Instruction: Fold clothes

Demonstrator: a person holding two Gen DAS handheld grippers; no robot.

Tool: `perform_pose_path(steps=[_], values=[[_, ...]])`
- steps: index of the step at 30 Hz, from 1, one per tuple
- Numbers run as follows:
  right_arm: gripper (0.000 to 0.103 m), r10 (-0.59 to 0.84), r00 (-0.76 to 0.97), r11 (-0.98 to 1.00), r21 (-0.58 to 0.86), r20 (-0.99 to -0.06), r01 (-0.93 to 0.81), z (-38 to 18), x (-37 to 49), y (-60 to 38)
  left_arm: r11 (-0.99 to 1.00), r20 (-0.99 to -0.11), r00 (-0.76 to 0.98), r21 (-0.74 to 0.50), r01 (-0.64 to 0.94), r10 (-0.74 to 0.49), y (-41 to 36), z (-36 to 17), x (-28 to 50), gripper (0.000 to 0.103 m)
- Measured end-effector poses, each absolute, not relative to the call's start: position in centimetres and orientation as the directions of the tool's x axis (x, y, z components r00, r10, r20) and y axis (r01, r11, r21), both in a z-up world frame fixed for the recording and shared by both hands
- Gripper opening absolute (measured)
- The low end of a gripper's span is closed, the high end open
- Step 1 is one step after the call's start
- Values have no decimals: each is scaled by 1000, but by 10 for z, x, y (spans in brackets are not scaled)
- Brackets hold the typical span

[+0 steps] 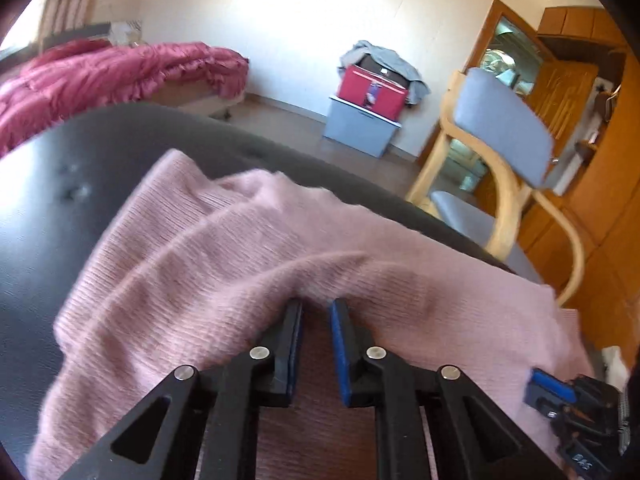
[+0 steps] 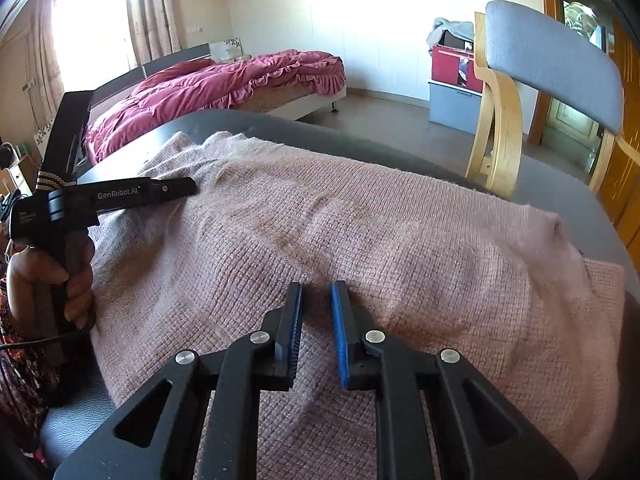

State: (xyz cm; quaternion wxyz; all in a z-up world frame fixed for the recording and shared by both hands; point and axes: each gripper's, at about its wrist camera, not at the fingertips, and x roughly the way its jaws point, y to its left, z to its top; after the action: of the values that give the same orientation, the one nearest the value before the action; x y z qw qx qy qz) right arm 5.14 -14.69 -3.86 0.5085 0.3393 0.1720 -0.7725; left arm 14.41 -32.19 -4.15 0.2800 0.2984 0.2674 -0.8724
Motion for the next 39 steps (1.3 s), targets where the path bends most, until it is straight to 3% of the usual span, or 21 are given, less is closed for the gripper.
perform_pose_path(steps=[5,10,14,16,18,22,26,31,33,36,39], values=[[14,-670,-250,-422,82,-700,903,-39,51,-146,-648,-626,-688,-358,672,-367,-330,-38,162,11],[14,-672,-244,-421,89,-699,903,-39,50,-146,-681,-426,-814,-459,571,-395,-328,-16,182,25],[14,-675,-238,-420,99,-699,902,-39,49,-145,-709,-550,-747,-351,612,-373,-338,-27,150,24],[14,-674,-240,-420,96,-698,902,-39,50,-145,-688,-645,-708,-375,621,-287,-355,-43,135,24],[14,-674,-241,-420,94,-699,902,-40,50,-145,-678,-664,-697,-382,628,-271,-362,-47,131,24],[14,-674,-239,-420,96,-699,903,-40,50,-144,-698,-691,-642,-277,660,-333,-357,-45,123,21],[14,-675,-239,-419,96,-699,903,-41,50,-144,-574,-695,-518,-183,798,-498,-365,-42,137,18],[14,-673,-240,-417,91,-699,904,-41,51,-145,-506,-678,-551,-296,811,-487,-387,-47,159,14],[14,-673,-240,-417,91,-699,904,-41,51,-144,-521,-646,-571,-299,800,-506,-382,-42,161,15],[14,-674,-239,-417,94,-699,904,-41,51,-144,-604,-493,-668,-311,734,-558,-350,-21,174,23],[14,-674,-238,-417,95,-699,904,-41,51,-144,-762,-364,-802,-287,580,-474,-310,-7,169,26]])
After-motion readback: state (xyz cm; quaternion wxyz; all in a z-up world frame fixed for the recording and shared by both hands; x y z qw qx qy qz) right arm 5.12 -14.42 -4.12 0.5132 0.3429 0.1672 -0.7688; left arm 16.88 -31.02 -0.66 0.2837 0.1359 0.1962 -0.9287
